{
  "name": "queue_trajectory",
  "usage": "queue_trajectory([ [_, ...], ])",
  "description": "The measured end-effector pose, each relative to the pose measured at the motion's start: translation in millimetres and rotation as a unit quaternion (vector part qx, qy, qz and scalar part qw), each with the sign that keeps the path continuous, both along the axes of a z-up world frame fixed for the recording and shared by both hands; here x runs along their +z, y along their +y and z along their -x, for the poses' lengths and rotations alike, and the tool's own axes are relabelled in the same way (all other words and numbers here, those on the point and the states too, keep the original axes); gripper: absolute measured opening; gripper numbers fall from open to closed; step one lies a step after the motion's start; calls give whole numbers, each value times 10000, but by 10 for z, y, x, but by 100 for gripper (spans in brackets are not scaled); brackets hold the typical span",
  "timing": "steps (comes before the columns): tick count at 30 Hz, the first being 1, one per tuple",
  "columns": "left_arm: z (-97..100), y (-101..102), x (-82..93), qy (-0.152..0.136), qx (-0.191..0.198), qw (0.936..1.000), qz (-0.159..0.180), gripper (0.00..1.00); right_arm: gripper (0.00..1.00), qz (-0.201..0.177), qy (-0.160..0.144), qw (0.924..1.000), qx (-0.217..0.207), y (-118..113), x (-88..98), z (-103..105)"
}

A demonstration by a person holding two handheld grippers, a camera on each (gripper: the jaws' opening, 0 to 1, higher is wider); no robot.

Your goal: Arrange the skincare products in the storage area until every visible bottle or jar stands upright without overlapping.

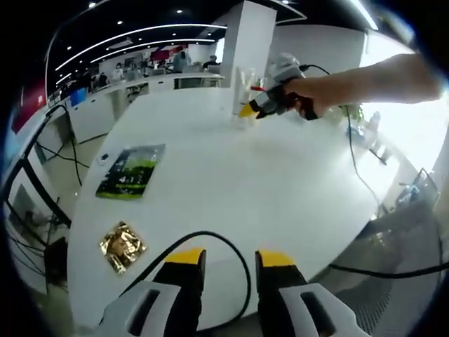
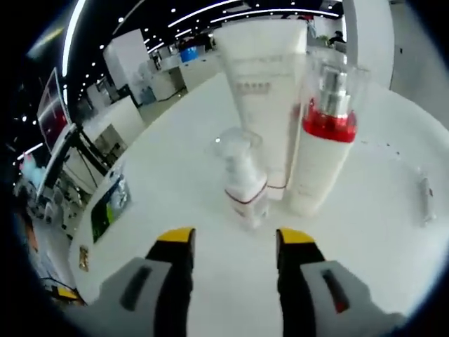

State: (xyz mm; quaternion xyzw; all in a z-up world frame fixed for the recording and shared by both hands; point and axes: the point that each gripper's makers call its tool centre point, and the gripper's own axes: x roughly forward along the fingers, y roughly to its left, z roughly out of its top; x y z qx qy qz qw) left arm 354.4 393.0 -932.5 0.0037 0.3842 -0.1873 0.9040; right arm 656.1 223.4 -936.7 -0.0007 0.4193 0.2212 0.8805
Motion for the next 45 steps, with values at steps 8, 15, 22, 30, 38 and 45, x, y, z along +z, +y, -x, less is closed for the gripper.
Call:
queue_trajectory([
  [8,-1,2,1,-3,9,10000,7,29,47,-149,55,9994,-321,-9,-5,-102],
  [15,-8,26,-4,-1,56,10000,-5,29,39,61,-101,9992,-376,-31,-10,-238],
  [22,-5,33,-5,7,62,10000,-10,28,35,208,-101,9992,-316,-74,-25,-278],
  [30,1,42,-13,25,72,10000,-28,28,32,523,-36,9986,58,-171,-69,-213],
  [38,13,38,-26,61,41,10000,-47,27,29,646,-1,9977,214,-232,-75,-212],
  [45,19,41,-33,80,28,9999,-72,27,27,702,36,9971,276,-258,-87,-223],
])
